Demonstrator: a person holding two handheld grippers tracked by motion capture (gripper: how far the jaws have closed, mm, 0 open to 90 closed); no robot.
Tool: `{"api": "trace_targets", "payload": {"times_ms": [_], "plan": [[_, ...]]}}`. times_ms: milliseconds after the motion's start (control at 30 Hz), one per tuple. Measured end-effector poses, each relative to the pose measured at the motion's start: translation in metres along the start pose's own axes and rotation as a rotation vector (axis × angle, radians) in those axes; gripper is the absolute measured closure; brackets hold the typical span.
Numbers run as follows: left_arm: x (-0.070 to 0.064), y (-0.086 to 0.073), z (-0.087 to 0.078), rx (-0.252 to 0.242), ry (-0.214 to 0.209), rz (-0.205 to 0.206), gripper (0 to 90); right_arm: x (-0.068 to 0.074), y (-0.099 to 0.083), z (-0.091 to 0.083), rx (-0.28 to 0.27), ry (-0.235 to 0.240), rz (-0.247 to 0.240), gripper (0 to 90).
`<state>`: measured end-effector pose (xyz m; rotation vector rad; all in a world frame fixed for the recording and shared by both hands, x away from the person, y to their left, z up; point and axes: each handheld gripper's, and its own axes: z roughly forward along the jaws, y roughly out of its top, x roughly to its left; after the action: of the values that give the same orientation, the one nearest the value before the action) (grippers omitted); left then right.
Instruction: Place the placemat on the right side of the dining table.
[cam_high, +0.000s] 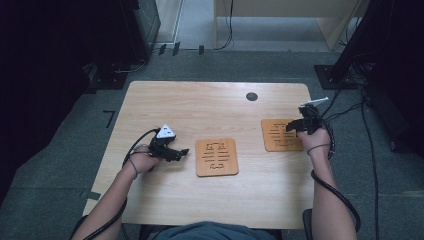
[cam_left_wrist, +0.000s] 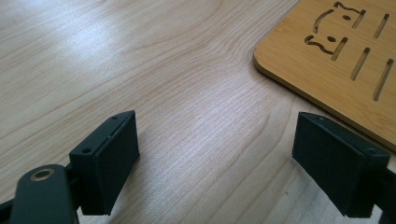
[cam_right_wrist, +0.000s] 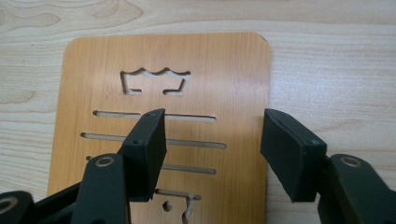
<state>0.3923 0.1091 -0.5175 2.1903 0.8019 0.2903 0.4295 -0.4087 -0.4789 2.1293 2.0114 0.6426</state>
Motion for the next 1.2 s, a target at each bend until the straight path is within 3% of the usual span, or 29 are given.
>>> {"api": "trace_targets", "payload": {"times_ms": [167, 433, 1200], "plan": [[0.0, 0.0, 0.0, 0.001, 0.001, 0.0, 13.7, 0.005, -0.001, -0.001, -0.012, 0.032, -0.008, 38.9], [0.0, 0.0, 0.0, 0.002, 0.001, 0.0, 13.7, 0.015, -0.004, 0.001, -0.01, 0.044, -0.04, 37.3], [0.0, 0.0, 0.0, 0.002, 0.003, 0.001, 13.7, 0.058, -0.01, 0.007, 0.018, 0.096, -0.161, 29.9]]}}
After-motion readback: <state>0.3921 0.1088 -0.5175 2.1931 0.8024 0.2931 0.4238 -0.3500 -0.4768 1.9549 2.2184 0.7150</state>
